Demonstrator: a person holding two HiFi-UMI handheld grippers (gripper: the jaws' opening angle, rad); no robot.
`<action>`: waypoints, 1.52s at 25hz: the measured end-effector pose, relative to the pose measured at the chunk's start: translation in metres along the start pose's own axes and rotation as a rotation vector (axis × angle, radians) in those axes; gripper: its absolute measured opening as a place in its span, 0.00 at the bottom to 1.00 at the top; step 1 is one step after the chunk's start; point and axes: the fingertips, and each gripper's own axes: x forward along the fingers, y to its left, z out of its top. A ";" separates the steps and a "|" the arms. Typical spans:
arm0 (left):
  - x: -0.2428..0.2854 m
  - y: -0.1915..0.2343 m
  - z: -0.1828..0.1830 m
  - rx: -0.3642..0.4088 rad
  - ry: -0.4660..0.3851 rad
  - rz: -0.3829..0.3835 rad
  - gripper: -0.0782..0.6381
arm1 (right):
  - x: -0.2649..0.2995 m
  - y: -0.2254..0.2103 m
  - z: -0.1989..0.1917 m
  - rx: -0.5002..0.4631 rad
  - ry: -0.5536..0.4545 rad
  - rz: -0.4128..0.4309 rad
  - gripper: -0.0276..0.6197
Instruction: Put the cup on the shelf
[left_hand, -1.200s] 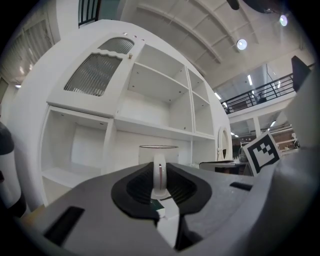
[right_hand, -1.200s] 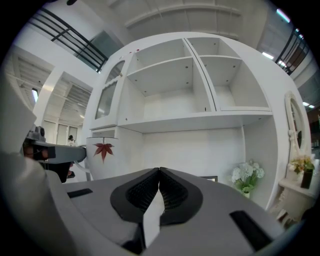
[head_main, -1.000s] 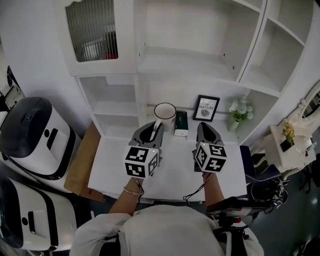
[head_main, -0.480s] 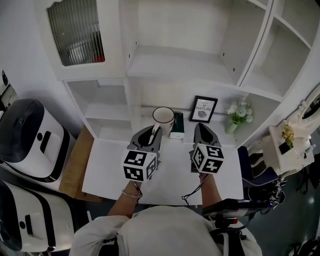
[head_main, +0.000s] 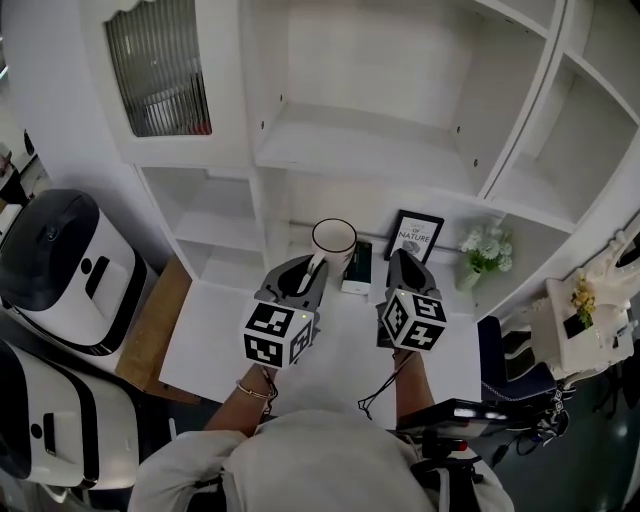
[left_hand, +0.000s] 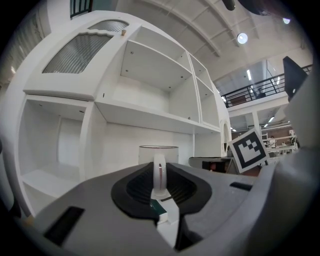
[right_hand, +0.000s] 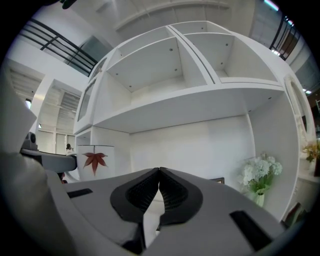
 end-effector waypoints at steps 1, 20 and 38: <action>0.000 0.000 0.000 0.002 0.001 -0.002 0.20 | 0.002 0.000 0.000 0.002 -0.001 0.000 0.08; -0.008 -0.026 0.064 0.028 -0.022 -0.261 0.20 | 0.020 -0.003 0.006 -0.034 0.015 -0.017 0.08; -0.013 -0.060 0.178 0.075 -0.194 -0.412 0.20 | 0.027 -0.004 0.011 -0.060 0.004 -0.007 0.08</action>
